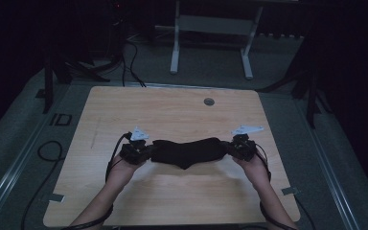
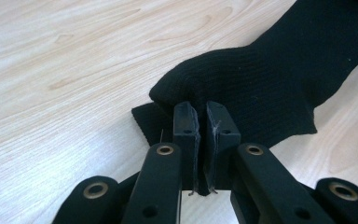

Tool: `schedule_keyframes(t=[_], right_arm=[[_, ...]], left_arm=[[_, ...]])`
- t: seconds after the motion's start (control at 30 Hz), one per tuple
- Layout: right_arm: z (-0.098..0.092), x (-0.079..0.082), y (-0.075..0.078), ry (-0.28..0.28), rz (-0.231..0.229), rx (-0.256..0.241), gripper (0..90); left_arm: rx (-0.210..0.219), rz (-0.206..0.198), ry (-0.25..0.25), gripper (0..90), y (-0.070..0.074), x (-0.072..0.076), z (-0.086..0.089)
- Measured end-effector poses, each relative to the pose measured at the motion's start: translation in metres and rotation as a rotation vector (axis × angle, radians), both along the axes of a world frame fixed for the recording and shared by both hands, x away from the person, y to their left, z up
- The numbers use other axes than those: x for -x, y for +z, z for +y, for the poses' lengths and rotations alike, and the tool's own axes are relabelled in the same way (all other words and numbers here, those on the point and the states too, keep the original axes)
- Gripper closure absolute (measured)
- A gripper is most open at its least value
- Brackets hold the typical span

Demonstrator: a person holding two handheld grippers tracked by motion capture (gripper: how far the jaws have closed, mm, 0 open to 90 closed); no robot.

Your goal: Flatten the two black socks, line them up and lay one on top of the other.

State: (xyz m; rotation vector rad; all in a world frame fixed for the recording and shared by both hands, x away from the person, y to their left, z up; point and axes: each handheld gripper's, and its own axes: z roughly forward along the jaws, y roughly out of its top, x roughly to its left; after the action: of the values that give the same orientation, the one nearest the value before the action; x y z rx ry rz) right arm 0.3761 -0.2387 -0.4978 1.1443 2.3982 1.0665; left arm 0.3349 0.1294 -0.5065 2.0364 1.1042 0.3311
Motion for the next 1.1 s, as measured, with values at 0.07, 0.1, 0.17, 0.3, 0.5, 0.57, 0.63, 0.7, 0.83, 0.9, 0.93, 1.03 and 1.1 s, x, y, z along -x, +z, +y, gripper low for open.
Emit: schedule_keyframes(t=[0.07,0.1,0.17,0.3,0.5,0.57,0.63,0.7,0.83,0.9,0.93,1.03,1.1], right_arm=[[0.0,-0.004,-0.004,-0.004,0.007,0.008,85.6],[0.0,-0.01,-0.011,-0.016,0.024,0.016,85.6],[0.0,-0.015,-0.018,-0.025,0.042,0.027,85.5],[0.001,-0.022,-0.031,-0.037,0.062,0.054,85.4],[0.004,-0.027,-0.044,-0.04,0.081,0.072,85.1],[0.005,-0.028,-0.047,-0.039,0.081,0.084,85.1],[0.005,-0.028,-0.05,-0.042,0.082,0.083,85.1],[0.004,-0.027,-0.053,-0.045,0.082,0.072,85.1],[0.003,-0.026,-0.051,-0.05,0.087,0.049,67.6],[0.003,-0.024,-0.045,-0.043,0.064,0.064,59.1],[0.003,-0.021,-0.042,-0.04,0.048,0.062,55.8],[0.0,-0.015,-0.031,-0.04,0.02,0.025,53.7],[-0.003,-0.009,-0.025,-0.042,0.006,-0.01,54.0]], left_arm=[[0.007,0.019,0.007,84.5,-0.005,-0.006,0.0],[0.001,0.029,0.003,84.5,-0.008,-0.008,-0.001],[0.001,0.048,0.011,84.5,-0.016,-0.014,-0.004],[-0.014,0.083,0.002,84.3,-0.028,-0.019,-0.006],[-0.043,0.11,0.01,84.1,-0.045,-0.025,-0.005],[-0.03,0.112,0.013,84.0,-0.048,-0.024,-0.005],[-0.039,0.11,0.006,84.0,-0.048,-0.024,-0.005],[-0.044,0.111,0.0,83.7,-0.047,-0.024,-0.006],[-0.052,0.095,-0.031,70.5,-0.045,-0.022,-0.006],[-0.101,0.075,-0.045,61.8,-0.042,-0.019,-0.008],[-0.102,0.067,-0.041,58.0,-0.04,-0.017,-0.007],[-0.066,0.039,-0.012,55.8,-0.033,-0.012,-0.002],[-0.016,0.013,0.001,55.5,-0.028,-0.008,0.001]])
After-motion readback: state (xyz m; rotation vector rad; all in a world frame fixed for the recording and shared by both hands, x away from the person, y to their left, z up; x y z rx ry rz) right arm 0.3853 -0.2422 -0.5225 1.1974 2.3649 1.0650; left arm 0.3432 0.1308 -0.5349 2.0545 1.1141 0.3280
